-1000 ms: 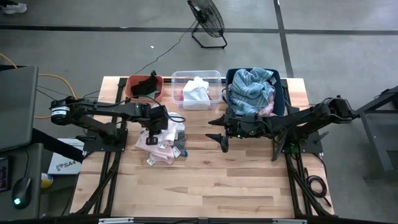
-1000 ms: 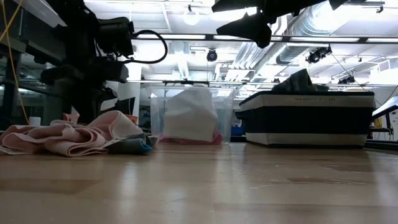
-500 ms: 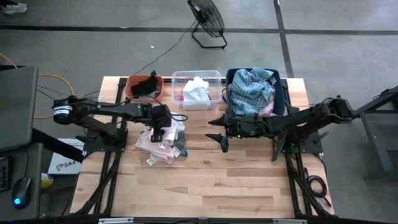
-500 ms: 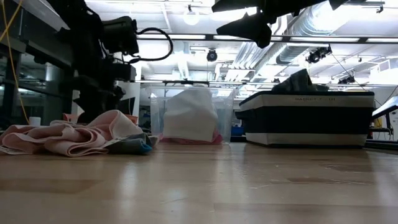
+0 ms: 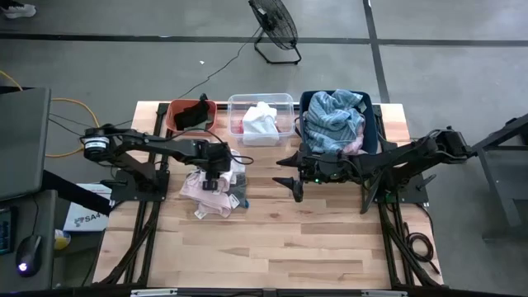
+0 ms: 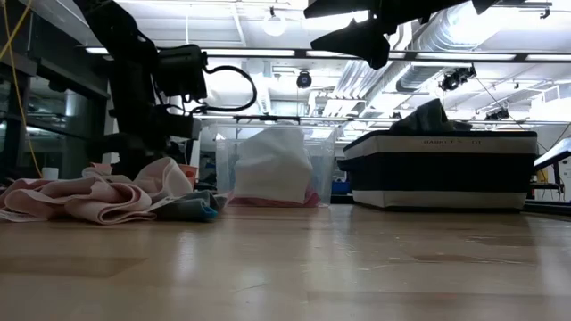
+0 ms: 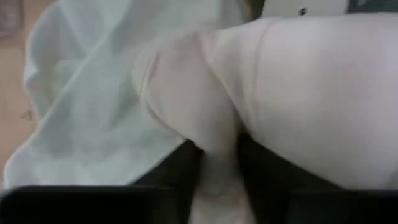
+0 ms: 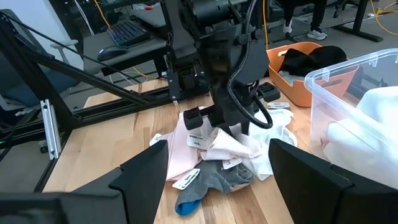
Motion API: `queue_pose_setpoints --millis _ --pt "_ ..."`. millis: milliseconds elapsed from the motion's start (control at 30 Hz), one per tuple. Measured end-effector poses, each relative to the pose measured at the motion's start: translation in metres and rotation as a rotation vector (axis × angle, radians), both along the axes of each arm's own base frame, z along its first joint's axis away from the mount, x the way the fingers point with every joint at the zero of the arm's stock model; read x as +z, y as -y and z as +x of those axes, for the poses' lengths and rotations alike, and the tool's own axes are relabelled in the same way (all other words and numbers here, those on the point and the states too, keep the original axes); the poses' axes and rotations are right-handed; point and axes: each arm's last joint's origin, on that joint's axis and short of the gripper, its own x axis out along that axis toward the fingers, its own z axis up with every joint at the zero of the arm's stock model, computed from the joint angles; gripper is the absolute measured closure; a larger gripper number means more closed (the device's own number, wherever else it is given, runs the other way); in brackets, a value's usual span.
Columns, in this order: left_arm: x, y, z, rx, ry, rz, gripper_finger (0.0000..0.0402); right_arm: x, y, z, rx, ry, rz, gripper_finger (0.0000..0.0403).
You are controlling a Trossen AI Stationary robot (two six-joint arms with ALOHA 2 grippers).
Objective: Pick & Place Cloths
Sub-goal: Put the white underwear into the transparent bin
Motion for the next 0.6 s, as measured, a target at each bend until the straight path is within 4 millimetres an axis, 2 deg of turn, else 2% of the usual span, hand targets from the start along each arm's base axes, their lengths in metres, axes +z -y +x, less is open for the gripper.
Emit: queue_pose_setpoints --millis 67,100,300,600 --pt "0.003 0.001 -0.002 -0.004 0.008 -0.007 0.0364 0.0 0.0 0.0 0.0 0.0 0.0 0.0133" --pt "0.005 0.001 -0.003 -0.004 0.013 -0.007 0.0379 0.0 0.0 0.0 0.0 0.0 0.0 0.0133" --pt "0.026 0.004 -0.008 -0.005 0.051 0.005 0.0393 0.0 0.0 0.0 -0.004 -0.002 0.015 0.0133" --pt "0.099 0.017 -0.023 -0.029 0.189 0.047 0.0394 0.0 0.0 0.0 -0.004 -0.002 0.016 0.0133"
